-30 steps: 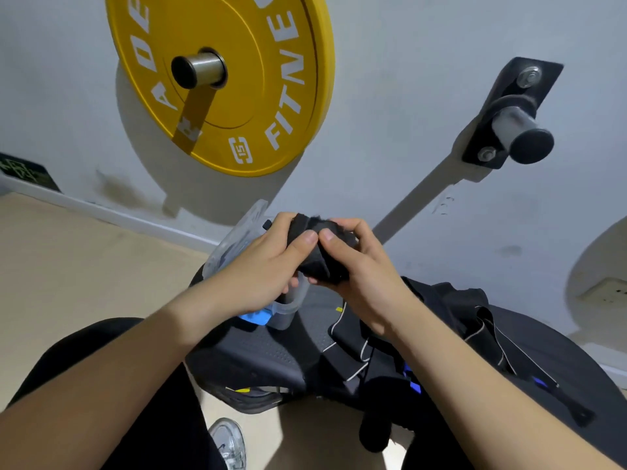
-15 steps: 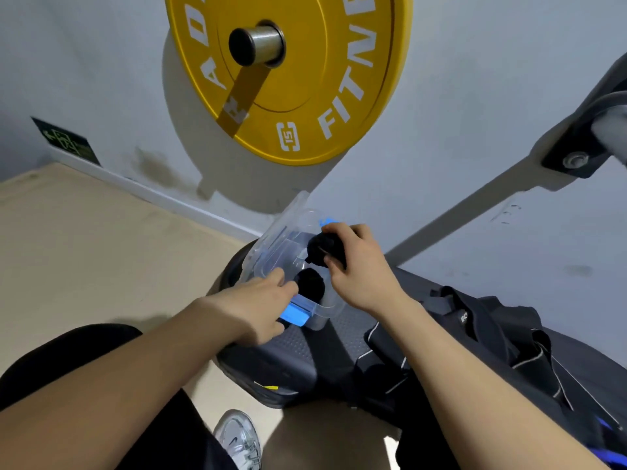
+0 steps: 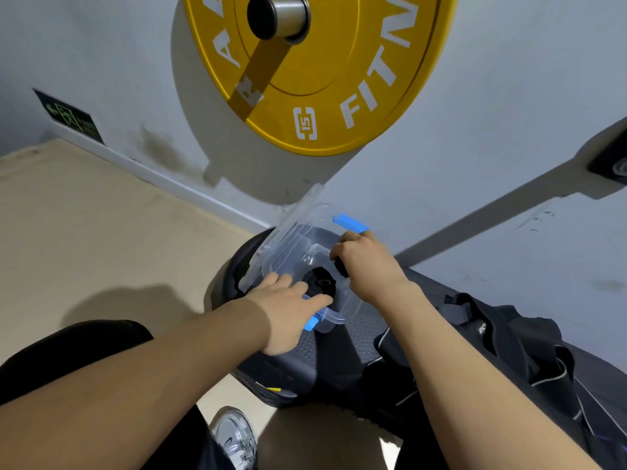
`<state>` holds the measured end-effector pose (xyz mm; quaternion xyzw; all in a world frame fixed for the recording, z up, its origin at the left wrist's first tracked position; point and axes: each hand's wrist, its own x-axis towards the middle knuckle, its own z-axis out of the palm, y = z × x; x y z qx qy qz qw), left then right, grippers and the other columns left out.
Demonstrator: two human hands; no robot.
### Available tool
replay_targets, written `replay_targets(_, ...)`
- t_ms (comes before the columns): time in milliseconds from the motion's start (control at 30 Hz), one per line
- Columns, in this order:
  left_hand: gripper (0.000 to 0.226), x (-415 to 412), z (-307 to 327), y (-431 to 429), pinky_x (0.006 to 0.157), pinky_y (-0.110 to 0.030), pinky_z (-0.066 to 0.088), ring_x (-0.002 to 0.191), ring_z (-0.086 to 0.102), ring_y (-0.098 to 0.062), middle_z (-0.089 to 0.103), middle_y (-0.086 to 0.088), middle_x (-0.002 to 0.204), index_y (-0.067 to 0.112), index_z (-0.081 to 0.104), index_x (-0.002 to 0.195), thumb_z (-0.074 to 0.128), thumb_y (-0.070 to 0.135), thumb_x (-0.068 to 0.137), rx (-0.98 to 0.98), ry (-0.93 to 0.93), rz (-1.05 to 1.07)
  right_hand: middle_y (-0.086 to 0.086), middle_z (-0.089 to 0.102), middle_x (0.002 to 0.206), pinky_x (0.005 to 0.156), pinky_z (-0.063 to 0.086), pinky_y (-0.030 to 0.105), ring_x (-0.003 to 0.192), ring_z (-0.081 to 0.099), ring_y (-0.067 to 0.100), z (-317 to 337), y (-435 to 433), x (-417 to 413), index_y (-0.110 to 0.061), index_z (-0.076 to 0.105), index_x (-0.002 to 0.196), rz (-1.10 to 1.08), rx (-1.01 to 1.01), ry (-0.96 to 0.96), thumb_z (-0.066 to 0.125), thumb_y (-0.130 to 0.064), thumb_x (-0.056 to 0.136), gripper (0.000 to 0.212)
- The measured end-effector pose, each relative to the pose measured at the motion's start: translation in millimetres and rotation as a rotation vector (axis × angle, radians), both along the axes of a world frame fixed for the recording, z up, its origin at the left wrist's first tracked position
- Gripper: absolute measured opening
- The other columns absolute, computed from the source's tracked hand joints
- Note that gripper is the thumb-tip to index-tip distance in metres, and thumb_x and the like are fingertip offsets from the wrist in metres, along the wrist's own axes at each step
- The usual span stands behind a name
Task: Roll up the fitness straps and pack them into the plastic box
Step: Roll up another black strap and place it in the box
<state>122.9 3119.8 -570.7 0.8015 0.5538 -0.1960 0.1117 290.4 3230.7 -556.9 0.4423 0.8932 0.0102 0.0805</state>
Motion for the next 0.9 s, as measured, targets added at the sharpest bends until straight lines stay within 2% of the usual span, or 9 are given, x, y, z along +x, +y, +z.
replay_targets(67, 0.094, 4.0, 0.2, 3.2, 0.124, -0.050, 0.024, 0.149, 0.030, -0.041, 0.029, -0.018, 0.167, 0.033, 0.009, 0.170, 0.062, 0.007, 0.096, -0.002, 0.053, -0.010, 0.008, 0.062, 0.130, 0.096, 0.054, 0.040, 0.117, 0.058, 0.035, -6.0, 2.8, -2.1, -0.019, 0.073, 0.126, -0.007, -0.067, -0.009, 0.064, 0.006, 0.090, 0.044)
replay_targets(167, 0.095, 7.6, 4.1, 9.9, 0.125, -0.049, 0.028, 0.153, 0.028, -0.041, 0.023, -0.018, 0.171, 0.030, 0.020, 0.168, 0.068, 0.000, 0.091, 0.017, 0.089, -0.016, 0.011, 0.067, 0.106, 0.077, 0.055, 0.037, 0.105, 0.066, 0.034, -12.1, 4.7, -1.4, -0.009, 0.071, 0.105, -0.049, -0.239, -0.007, 0.071, -0.010, 0.082, 0.023)
replay_targets(300, 0.085, 11.7, 5.8, 17.9, 0.121, -0.047, 0.035, 0.145, 0.039, -0.035, 0.040, -0.011, 0.162, 0.027, 0.033, 0.164, 0.068, -0.003, 0.092, 0.027, 0.087, 0.011, 0.007, 0.063, 0.127, 0.083, 0.056, 0.036, 0.113, 0.065, 0.029, -12.3, 11.9, 7.6, -0.014, 0.041, 0.148, -0.233, -0.580, 0.150, 0.070, -0.032, 0.069, 0.086)
replay_targets(333, 0.084, 12.5, 4.8, 19.3, 0.121, -0.046, 0.036, 0.144, 0.041, -0.034, 0.043, -0.010, 0.160, 0.026, 0.034, 0.163, 0.069, -0.003, 0.092, 0.037, 0.092, 0.017, 0.007, 0.063, 0.126, 0.082, 0.056, 0.035, 0.113, 0.065, 0.029, -12.5, 13.2, 9.5, -0.015, 0.039, 0.152, -0.245, -0.581, 0.139, 0.071, -0.032, 0.070, 0.089)
replay_targets(467, 0.065, 12.3, -1.0, 23.1, 0.122, -0.044, 0.033, 0.136, 0.047, -0.031, 0.060, -0.007, 0.139, 0.017, 0.043, 0.142, 0.068, -0.007, 0.087, 0.088, 0.088, 0.067, 0.013, 0.068, 0.100, 0.061, 0.054, 0.035, 0.090, 0.068, 0.030, -19.0, 10.9, 4.7, -0.008, 0.063, 0.110, -0.201, -0.467, 0.002, 0.073, -0.031, 0.082, 0.038)
replay_targets(533, 0.050, 10.8, -3.3, 25.7, 0.128, -0.044, 0.026, 0.136, 0.048, -0.030, 0.062, -0.007, 0.135, 0.017, 0.049, 0.137, 0.063, -0.005, 0.093, 0.099, 0.100, 0.078, 0.013, 0.068, 0.091, 0.053, 0.050, 0.032, 0.081, 0.068, 0.029, -18.9, 9.0, 1.6, -0.004, 0.067, 0.107, -0.199, -0.472, 0.013, 0.071, -0.029, 0.080, 0.036)
replay_targets(667, 0.024, 5.5, -9.1, 27.3, 0.105, -0.040, 0.045, 0.128, 0.052, -0.028, 0.064, -0.007, 0.128, 0.016, 0.055, 0.129, 0.058, 0.008, 0.107, 0.121, 0.055, 0.092, 0.015, 0.076, 0.113, 0.086, 0.066, 0.045, 0.104, 0.073, 0.031, -13.8, 13.5, 0.9, -0.002, 0.068, 0.128, -0.225, -0.561, 0.085, 0.074, -0.025, 0.076, 0.057)
replay_targets(767, 0.018, 3.6, -11.0, 28.2, 0.101, -0.039, 0.041, 0.127, 0.051, -0.028, 0.063, -0.007, 0.128, 0.016, 0.057, 0.129, 0.052, 0.014, 0.111, 0.115, 0.013, 0.095, 0.009, 0.076, 0.105, 0.079, 0.066, 0.042, 0.098, 0.073, 0.026, -17.6, 9.1, -11.0, -0.009, 0.061, 0.134, -0.205, -0.608, 0.166, 0.069, -0.016, 0.079, 0.056)
replay_targets(900, 0.023, 4.9, -3.8, 29.0, 0.101, -0.037, 0.036, 0.131, 0.049, -0.028, 0.063, -0.007, 0.131, 0.016, 0.059, 0.134, 0.049, 0.021, 0.114, 0.038, -0.036, 0.153, 0.015, 0.067, 0.128, 0.089, 0.056, 0.042, 0.108, 0.063, 0.031, -33.9, 2.1, -27.2, -0.010, 0.045, 0.147, -0.235, -0.653, 0.117, 0.062, -0.026, 0.091, 0.060)
